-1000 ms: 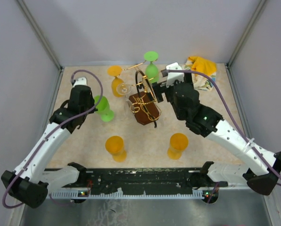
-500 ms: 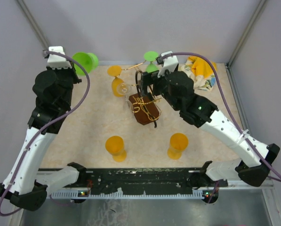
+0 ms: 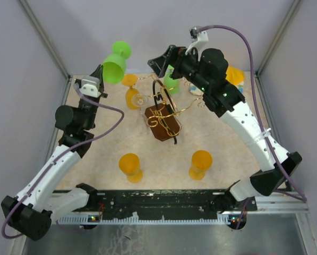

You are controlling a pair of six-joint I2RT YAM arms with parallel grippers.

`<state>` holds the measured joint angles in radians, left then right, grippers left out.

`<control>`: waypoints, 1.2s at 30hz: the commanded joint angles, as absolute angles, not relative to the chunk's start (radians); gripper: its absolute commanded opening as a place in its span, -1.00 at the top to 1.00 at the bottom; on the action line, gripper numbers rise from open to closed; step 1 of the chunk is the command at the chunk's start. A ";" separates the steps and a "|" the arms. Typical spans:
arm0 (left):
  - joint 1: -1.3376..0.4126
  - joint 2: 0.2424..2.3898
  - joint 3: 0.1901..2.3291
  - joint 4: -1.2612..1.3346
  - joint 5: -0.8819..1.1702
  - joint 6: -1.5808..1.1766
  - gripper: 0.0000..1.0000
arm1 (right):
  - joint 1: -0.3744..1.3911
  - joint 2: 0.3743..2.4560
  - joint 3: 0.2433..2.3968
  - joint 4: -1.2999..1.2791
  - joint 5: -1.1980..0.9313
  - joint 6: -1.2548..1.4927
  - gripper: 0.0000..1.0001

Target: Place the wine glass upside down on the wine glass rack

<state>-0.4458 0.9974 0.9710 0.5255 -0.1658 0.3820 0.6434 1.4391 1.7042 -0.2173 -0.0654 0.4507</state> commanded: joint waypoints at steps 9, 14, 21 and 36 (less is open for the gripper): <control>-0.515 1.052 0.826 1.111 -0.011 0.532 1.00 | 0.554 1.559 1.829 -0.045 -0.371 0.842 -0.87; -0.579 1.084 0.812 1.187 -0.031 0.581 1.00 | 0.549 1.629 1.846 0.017 -0.421 0.952 -0.80; -0.630 1.130 0.780 1.286 -0.071 0.634 1.00 | 0.549 1.711 1.871 0.063 -0.477 1.006 -0.76; -0.672 1.163 0.744 1.363 -0.107 0.601 1.00 | 0.549 1.749 1.893 0.081 -0.517 1.015 -0.41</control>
